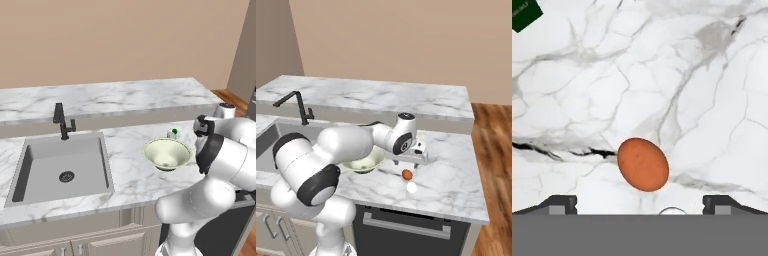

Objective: Gather the eggs and milk located in the vicinity of the sink area and place them right next to the bowl.

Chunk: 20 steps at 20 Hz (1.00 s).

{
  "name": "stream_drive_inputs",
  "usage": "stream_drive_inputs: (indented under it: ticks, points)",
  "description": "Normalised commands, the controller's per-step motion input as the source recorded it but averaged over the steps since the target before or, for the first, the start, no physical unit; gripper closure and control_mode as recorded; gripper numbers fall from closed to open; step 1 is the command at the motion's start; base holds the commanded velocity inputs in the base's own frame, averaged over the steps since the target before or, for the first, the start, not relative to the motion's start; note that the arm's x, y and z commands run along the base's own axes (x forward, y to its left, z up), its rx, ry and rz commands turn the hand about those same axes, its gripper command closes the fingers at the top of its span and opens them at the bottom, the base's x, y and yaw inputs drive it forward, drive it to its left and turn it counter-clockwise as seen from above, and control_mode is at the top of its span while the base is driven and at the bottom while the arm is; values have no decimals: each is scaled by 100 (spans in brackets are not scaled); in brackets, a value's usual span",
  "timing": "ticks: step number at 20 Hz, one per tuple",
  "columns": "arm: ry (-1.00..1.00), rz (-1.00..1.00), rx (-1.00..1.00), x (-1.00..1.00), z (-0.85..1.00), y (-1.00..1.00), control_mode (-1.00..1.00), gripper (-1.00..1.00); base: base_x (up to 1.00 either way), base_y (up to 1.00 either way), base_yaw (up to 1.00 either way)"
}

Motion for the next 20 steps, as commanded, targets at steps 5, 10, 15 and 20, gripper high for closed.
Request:
stream_drive_inputs:
  ticks: [5,10,15,20]
  points:
    - [0,16,0,-1,-48,0,-100,-100,0,0,0]
    - [0,18,0,0,-33,0,-100,-100,0,0,0]
    - [0,13,0,9,-2,-1,-100,-100,0,0,0]
    - [0,10,-3,26,-19,-11,-100,-100,0,0,0]
